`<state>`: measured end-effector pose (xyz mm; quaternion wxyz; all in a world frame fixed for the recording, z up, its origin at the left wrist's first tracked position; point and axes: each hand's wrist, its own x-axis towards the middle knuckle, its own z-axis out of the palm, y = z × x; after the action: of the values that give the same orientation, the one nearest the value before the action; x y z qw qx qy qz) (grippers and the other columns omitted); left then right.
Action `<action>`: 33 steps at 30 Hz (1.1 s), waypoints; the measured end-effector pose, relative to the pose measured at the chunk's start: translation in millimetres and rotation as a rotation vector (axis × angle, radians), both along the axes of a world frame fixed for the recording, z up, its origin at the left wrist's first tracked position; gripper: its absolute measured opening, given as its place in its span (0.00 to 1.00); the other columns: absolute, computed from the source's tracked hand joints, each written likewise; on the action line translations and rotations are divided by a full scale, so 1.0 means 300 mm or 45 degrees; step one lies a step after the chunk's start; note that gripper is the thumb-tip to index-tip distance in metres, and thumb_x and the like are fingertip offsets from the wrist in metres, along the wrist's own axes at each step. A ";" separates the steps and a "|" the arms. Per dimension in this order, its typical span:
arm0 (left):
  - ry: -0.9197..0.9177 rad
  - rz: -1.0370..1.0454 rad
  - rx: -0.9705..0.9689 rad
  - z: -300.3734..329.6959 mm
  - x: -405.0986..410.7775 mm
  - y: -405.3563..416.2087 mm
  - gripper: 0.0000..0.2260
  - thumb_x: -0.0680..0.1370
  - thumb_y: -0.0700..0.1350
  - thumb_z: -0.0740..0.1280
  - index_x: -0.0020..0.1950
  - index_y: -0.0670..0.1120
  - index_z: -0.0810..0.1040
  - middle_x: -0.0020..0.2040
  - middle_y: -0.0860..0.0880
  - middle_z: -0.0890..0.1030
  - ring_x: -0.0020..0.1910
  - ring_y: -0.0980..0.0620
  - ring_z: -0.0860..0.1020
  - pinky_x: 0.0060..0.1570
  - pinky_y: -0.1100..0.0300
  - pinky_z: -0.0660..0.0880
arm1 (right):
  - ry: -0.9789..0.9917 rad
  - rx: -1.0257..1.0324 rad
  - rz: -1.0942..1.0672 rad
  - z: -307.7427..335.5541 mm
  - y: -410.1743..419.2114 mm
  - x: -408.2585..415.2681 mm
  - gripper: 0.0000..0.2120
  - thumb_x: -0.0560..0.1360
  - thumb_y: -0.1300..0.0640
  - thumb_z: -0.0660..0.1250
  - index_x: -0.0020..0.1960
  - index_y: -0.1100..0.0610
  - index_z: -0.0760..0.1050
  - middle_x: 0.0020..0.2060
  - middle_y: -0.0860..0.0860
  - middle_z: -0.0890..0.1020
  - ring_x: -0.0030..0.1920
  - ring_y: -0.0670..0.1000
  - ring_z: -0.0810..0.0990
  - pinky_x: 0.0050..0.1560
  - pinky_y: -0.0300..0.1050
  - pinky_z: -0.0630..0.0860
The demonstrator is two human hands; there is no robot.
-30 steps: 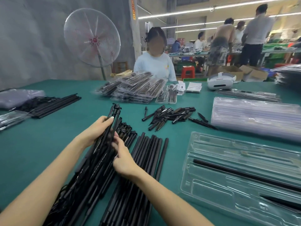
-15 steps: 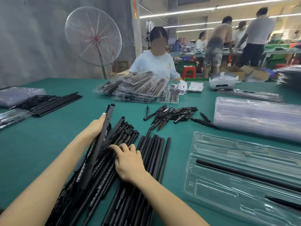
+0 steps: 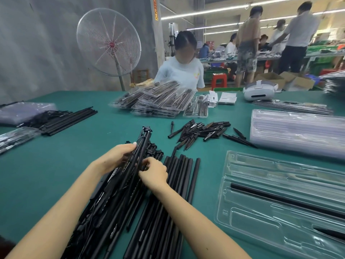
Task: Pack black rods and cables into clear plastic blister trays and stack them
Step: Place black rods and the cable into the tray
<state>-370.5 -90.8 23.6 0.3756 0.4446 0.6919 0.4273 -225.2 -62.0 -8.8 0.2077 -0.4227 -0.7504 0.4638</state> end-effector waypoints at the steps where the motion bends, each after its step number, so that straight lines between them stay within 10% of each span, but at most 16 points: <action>1: 0.000 -0.007 -0.004 -0.005 -0.002 -0.002 0.16 0.82 0.51 0.56 0.49 0.43 0.79 0.44 0.42 0.81 0.41 0.48 0.78 0.42 0.57 0.75 | 0.039 -0.051 -0.034 0.002 0.006 0.003 0.15 0.75 0.58 0.66 0.62 0.50 0.71 0.58 0.53 0.77 0.64 0.58 0.70 0.66 0.54 0.67; 9: -0.440 0.081 0.160 -0.016 0.005 -0.009 0.23 0.82 0.56 0.54 0.42 0.43 0.80 0.35 0.45 0.80 0.30 0.51 0.79 0.30 0.62 0.77 | -0.020 -0.187 -0.018 0.034 0.011 -0.027 0.31 0.71 0.53 0.74 0.66 0.62 0.63 0.59 0.58 0.76 0.60 0.58 0.75 0.60 0.55 0.74; 15: -0.408 0.062 0.085 -0.005 0.041 -0.001 0.22 0.77 0.58 0.60 0.32 0.45 0.80 0.27 0.48 0.75 0.22 0.53 0.74 0.22 0.65 0.71 | 0.035 -0.311 -0.029 0.019 0.015 -0.045 0.12 0.73 0.59 0.68 0.51 0.60 0.68 0.44 0.53 0.73 0.40 0.51 0.73 0.39 0.46 0.71; 20: -0.381 0.169 0.003 -0.024 0.043 0.001 0.26 0.78 0.63 0.58 0.35 0.45 0.82 0.32 0.43 0.80 0.31 0.45 0.80 0.35 0.55 0.79 | -0.185 -0.119 -0.166 0.001 0.004 -0.064 0.21 0.80 0.48 0.61 0.65 0.63 0.68 0.61 0.58 0.77 0.63 0.59 0.74 0.61 0.53 0.72; 24: -0.400 0.202 -0.022 -0.030 0.038 0.001 0.27 0.75 0.65 0.60 0.48 0.41 0.82 0.45 0.40 0.83 0.39 0.43 0.81 0.46 0.51 0.79 | -0.140 -0.112 -0.214 -0.004 0.017 -0.054 0.15 0.79 0.51 0.64 0.57 0.62 0.70 0.54 0.58 0.77 0.63 0.59 0.74 0.55 0.50 0.73; 29: 0.498 0.151 -0.242 -0.058 0.076 0.019 0.44 0.61 0.63 0.78 0.67 0.42 0.64 0.59 0.46 0.75 0.55 0.49 0.75 0.53 0.54 0.71 | -0.167 -0.091 -0.142 0.019 0.047 -0.014 0.13 0.80 0.66 0.56 0.63 0.65 0.68 0.71 0.62 0.57 0.71 0.61 0.58 0.55 0.48 0.67; 33: 0.634 0.120 -0.208 -0.078 0.094 0.027 0.38 0.66 0.52 0.78 0.68 0.43 0.62 0.61 0.46 0.75 0.57 0.50 0.74 0.51 0.58 0.69 | -0.234 0.020 -0.052 0.012 0.056 0.015 0.24 0.78 0.67 0.60 0.72 0.62 0.58 0.66 0.62 0.69 0.68 0.61 0.65 0.58 0.52 0.73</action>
<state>-342.5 -82.7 0.1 0.2081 0.4714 0.8152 0.2645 -220.8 -45.2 -5.3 0.1507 -0.4769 -0.7611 0.4130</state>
